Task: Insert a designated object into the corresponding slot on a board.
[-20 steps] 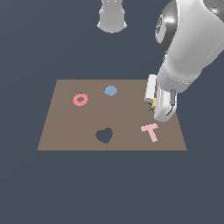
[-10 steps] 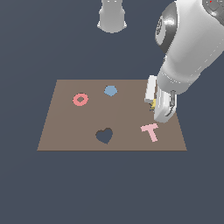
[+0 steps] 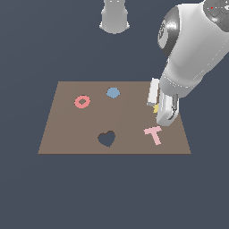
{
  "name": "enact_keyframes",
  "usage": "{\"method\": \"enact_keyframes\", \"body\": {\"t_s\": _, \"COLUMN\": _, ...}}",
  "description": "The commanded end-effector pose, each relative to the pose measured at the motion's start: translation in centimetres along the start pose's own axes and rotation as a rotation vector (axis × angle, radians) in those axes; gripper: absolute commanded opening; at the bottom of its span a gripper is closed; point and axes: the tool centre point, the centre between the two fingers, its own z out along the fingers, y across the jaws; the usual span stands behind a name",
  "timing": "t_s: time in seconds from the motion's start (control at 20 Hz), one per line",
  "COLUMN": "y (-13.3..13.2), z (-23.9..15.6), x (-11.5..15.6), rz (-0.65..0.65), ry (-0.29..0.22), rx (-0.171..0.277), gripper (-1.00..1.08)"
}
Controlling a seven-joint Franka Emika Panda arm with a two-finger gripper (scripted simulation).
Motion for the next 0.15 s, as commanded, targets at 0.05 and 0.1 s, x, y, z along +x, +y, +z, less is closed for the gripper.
{"method": "enact_keyframes", "body": {"t_s": 0.05, "y": -0.01, "z": 0.0, "x": -0.01, "rz": 0.0, "ry": 0.0, "rx": 0.0, "gripper": 1.0}}
{"method": "enact_keyframes", "body": {"t_s": 0.1, "y": -0.01, "z": 0.0, "x": -0.01, "rz": 0.0, "ry": 0.0, "rx": 0.0, "gripper": 1.0}}
